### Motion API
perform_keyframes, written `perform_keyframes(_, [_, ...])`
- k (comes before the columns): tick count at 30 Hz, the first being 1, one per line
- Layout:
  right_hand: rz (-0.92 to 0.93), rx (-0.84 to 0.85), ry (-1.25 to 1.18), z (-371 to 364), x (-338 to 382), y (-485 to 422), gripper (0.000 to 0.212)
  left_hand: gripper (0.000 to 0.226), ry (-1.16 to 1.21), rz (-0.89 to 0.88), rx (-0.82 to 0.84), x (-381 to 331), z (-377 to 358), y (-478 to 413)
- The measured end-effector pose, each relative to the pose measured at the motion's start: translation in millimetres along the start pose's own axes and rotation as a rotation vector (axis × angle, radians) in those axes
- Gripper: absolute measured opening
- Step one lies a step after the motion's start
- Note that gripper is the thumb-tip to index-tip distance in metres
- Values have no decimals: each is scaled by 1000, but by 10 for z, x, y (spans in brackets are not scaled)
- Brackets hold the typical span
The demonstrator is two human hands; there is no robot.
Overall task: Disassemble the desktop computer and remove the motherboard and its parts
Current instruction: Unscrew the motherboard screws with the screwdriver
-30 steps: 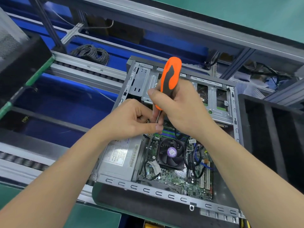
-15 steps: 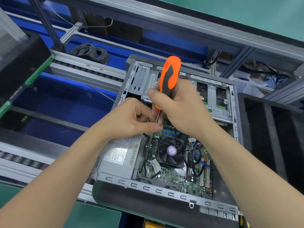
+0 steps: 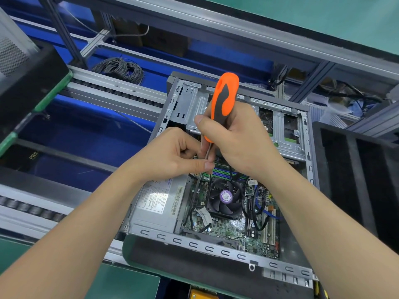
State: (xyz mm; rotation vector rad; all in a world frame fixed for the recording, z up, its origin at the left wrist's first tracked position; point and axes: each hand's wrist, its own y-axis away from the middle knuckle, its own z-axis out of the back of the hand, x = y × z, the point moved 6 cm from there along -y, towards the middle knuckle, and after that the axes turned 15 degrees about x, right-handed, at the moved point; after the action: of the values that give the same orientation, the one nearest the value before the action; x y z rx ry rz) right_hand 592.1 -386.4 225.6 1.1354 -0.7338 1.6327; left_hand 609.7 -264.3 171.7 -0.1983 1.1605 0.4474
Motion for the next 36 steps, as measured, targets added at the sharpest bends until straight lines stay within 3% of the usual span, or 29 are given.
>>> perform_keyframes(23, [28, 43, -4, -28, 5, 32, 27, 48, 33, -34, 25, 42, -12, 17])
perform_keyframes(25, [52, 122, -29, -35, 42, 44, 25, 45, 81, -71, 52, 44, -18, 21])
perform_keyframes(31, [118, 605, -56, -109, 257, 172, 18, 13, 239, -134, 207, 15, -71, 33])
perform_keyframes(36, [74, 659, 41, -150, 348, 291, 18, 18, 201, -41, 288, 7, -121, 68])
